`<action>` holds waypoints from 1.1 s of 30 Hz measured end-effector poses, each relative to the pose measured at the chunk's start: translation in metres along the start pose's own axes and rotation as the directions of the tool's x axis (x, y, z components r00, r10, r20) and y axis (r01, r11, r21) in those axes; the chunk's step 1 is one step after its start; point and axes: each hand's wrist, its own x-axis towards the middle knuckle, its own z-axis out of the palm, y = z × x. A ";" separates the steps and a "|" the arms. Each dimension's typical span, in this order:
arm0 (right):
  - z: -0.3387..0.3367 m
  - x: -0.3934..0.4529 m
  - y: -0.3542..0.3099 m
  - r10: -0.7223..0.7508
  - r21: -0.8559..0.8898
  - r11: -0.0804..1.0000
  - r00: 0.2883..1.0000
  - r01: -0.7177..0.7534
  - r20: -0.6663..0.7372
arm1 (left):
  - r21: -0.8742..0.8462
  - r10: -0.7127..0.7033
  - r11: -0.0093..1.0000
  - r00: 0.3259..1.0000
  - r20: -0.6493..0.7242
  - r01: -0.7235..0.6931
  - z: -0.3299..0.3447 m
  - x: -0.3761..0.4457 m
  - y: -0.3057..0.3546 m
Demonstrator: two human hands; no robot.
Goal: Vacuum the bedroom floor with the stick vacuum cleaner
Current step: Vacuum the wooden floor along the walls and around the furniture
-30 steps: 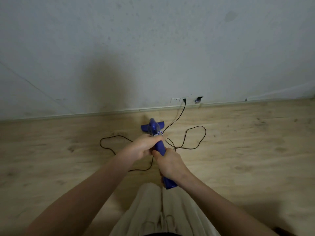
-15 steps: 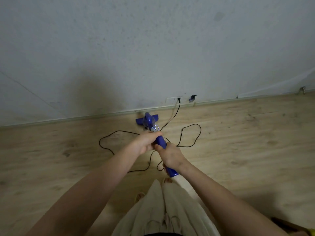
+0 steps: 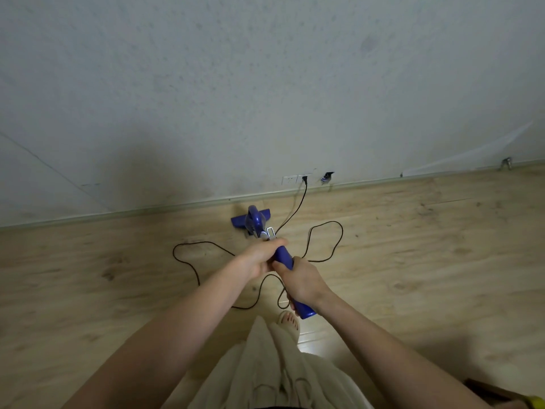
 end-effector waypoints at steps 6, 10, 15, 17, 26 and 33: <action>0.024 0.012 0.017 0.019 -0.059 0.998 1.000 -0.020 -0.020 | -0.003 0.012 1.000 0.999 -0.037 -0.012 -0.008 0.005 -0.012; 0.015 0.005 0.010 0.010 -0.009 1.000 1.000 -0.010 -0.007 | 0.044 -0.031 0.999 0.999 0.040 0.029 -0.016 0.001 -0.005; 0.013 0.005 0.001 0.002 0.051 0.999 1.000 -0.003 0.008 | 0.052 -0.043 0.998 0.998 0.052 0.041 -0.017 0.001 0.004; 0.018 0.013 -0.003 -0.021 0.033 0.999 1.000 0.021 -0.008 | 0.040 -0.025 0.999 0.999 0.030 0.024 -0.018 0.004 0.008; 0.034 0.030 0.002 0.010 0.143 0.990 0.997 -0.021 0.077 | 0.072 0.046 0.997 0.993 -0.112 -0.038 -0.023 0.018 0.001; 0.032 0.035 0.013 0.108 0.363 0.919 0.984 -0.154 0.144 | 0.151 0.106 0.985 0.985 -0.134 -0.086 -0.021 0.028 -0.001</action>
